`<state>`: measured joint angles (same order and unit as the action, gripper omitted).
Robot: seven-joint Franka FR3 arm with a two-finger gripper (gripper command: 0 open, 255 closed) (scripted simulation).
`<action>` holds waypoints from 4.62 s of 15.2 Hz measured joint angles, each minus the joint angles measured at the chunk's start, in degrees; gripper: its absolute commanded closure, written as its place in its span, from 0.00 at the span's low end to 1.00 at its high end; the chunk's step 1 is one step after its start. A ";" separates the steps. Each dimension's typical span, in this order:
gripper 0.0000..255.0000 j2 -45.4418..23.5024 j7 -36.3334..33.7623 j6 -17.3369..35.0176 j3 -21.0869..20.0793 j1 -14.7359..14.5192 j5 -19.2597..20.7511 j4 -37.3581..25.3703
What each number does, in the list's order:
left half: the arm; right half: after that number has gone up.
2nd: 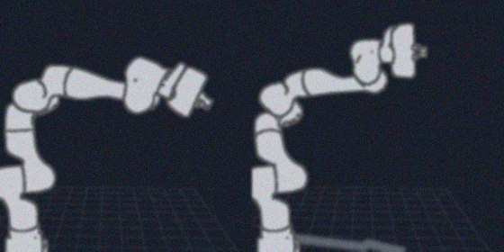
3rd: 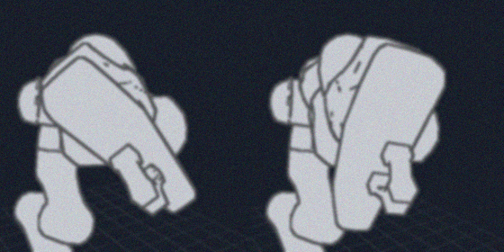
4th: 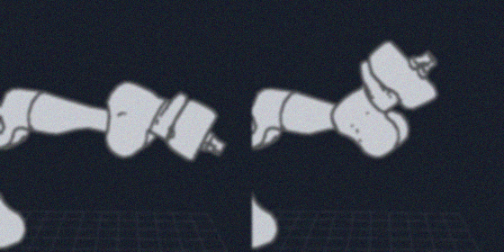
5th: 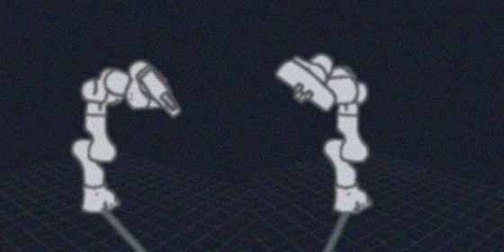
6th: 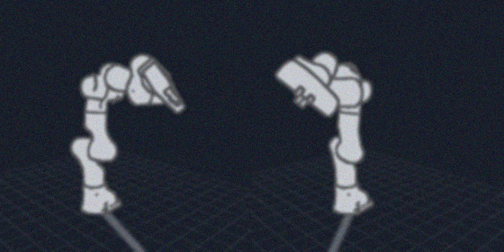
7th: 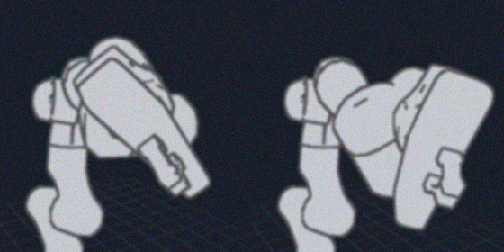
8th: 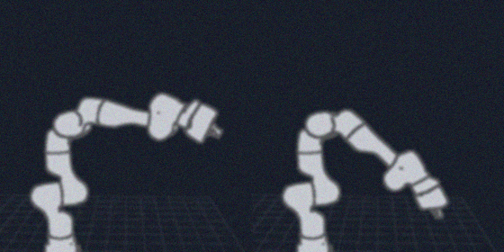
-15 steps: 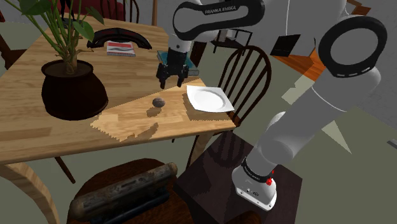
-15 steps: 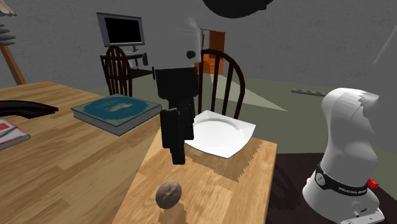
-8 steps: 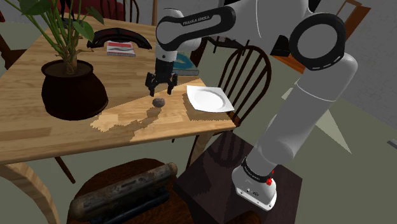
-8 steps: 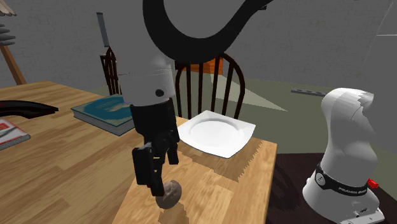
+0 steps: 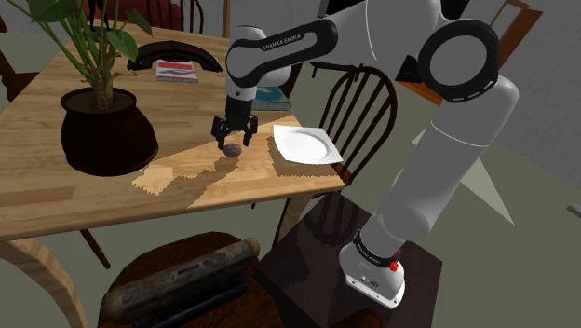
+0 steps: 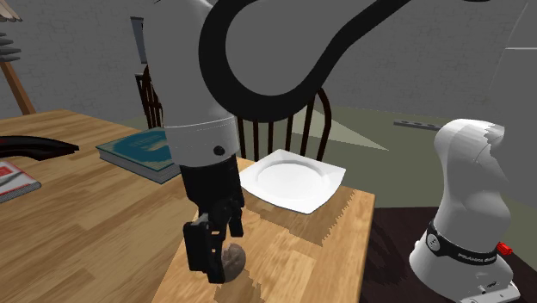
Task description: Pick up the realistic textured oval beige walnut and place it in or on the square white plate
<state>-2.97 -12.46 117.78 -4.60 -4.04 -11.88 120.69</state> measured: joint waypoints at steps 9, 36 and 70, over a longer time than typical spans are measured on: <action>1.00 0.03 0.01 0.09 -0.01 -0.01 -0.02 0.09; 1.00 7.11 -0.03 -13.26 1.40 1.34 0.85 -5.94; 1.00 20.03 24.91 -7.15 17.31 13.16 8.68 16.60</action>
<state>17.06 12.45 110.62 12.71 9.12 -3.20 137.28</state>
